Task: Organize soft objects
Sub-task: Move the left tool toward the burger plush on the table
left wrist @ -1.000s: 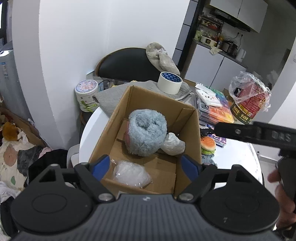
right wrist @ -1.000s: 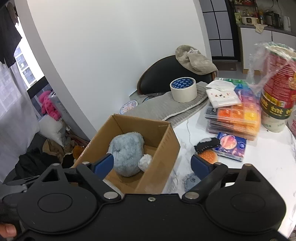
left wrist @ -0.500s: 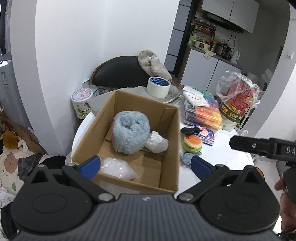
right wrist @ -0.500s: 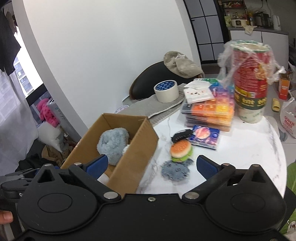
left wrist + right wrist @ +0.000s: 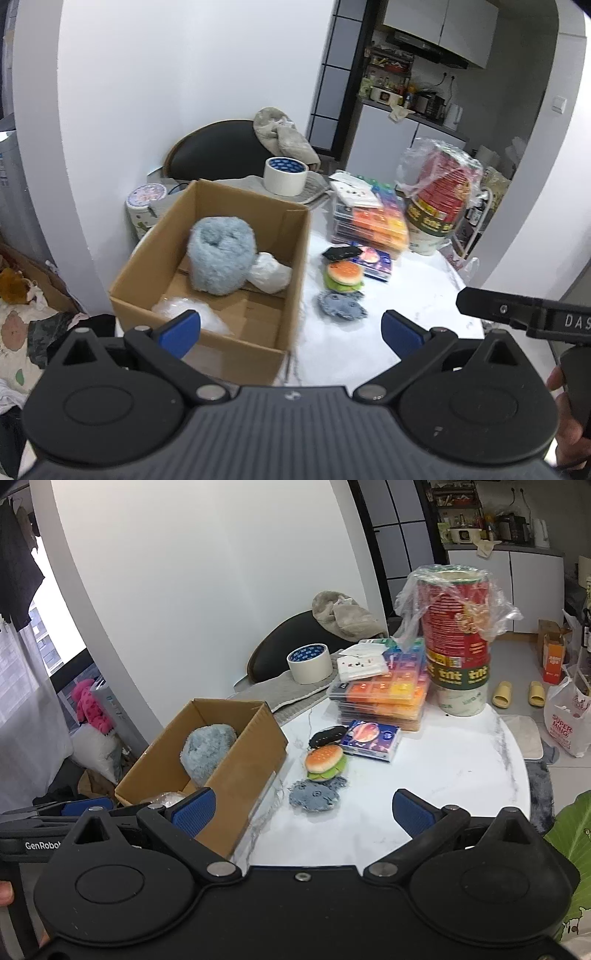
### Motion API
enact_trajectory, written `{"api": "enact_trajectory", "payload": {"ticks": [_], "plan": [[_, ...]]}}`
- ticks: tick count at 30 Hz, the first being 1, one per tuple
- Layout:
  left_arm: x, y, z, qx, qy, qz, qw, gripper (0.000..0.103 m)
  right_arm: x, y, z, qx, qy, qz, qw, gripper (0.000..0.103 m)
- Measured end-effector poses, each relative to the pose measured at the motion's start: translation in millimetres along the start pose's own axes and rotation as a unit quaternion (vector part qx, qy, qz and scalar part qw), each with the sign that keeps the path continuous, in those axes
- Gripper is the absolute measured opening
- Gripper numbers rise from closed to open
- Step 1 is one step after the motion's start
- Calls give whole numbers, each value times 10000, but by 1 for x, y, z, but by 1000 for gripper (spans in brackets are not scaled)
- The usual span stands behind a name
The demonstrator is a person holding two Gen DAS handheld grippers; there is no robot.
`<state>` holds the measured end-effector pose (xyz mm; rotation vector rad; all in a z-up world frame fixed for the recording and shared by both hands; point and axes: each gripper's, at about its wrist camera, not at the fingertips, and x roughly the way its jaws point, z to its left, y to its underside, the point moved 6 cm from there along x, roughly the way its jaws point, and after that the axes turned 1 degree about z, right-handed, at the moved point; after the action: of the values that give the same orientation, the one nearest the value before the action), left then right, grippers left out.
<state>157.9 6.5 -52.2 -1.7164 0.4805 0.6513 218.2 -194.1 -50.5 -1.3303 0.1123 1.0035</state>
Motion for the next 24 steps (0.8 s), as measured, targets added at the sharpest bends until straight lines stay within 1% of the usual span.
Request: {"api": "enact_trajectory", "payload": {"ticks": [9,13,19,24], "plan": [[-9,9,-29,90,140,-97,9998,103,-26,14,-21,83,61,-138,9999,103],[-12,14,-37,38,190,-115,9997,103,-37,19,-27,46,118,-205,9997,103],[-17,20,-50,155,124,-94,9998,103,-50,27,-36,76,200,-280,9994,103],[-24,23,-56,165,65,-172,9997,103,-51,32,-40,151,191,-272,9993,103]]}}
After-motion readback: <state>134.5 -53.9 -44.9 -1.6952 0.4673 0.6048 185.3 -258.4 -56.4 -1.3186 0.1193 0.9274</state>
